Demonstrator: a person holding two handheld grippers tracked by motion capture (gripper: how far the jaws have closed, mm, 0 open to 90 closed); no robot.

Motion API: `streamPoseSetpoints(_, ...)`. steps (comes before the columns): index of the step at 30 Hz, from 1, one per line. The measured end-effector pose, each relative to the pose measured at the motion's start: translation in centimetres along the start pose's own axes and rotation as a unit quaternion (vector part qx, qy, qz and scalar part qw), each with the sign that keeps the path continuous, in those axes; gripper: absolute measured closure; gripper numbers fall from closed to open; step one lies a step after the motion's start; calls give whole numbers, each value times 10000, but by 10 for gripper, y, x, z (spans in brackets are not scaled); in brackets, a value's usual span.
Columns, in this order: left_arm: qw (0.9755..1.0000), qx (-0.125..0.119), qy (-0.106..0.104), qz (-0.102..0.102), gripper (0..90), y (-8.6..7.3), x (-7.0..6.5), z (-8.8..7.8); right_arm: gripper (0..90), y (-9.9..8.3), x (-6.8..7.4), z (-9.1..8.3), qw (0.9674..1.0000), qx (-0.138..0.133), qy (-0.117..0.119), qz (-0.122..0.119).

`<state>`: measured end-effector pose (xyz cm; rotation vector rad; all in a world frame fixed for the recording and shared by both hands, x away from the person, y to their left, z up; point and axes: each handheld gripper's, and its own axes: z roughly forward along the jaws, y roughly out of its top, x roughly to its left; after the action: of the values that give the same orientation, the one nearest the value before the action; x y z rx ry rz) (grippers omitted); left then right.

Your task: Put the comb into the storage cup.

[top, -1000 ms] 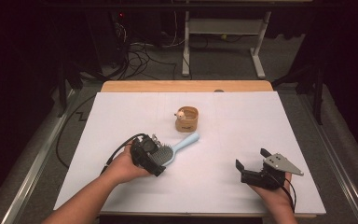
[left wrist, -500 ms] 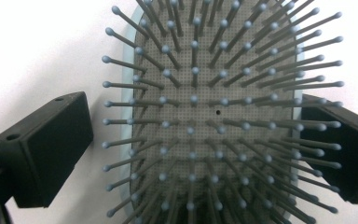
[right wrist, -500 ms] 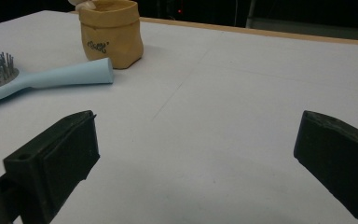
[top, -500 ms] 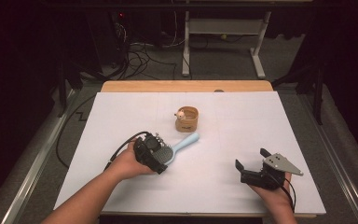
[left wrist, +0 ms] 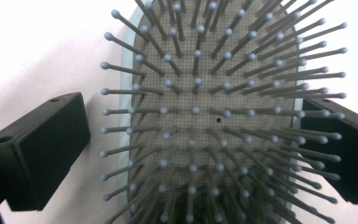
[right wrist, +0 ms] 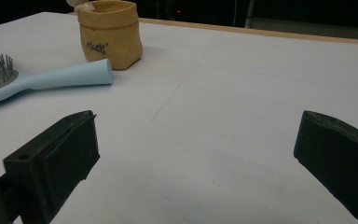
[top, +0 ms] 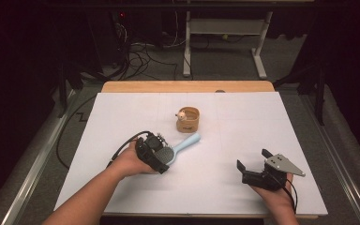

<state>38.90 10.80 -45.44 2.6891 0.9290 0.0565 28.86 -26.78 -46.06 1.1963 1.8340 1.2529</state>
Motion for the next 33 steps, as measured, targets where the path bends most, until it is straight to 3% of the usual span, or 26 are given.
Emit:
streamPoseSetpoints(20,10000,53,17,26,36,2,1,-2,4,0,1,1,10000,20,9,10)
streamPoseSetpoints(24,10000,31,9,60,71,1,1,-4,4,0,1,0,10000,-1,1,9)
streamPoseSetpoints(27,9999,-58,4,108,180,-1,3,-7,4,0,1,1,10000,6,11,9)
streamPoseSetpoints(33,9999,-37,10,123,186,0,3,-7,4,0,1,1,10000,7,6,21)
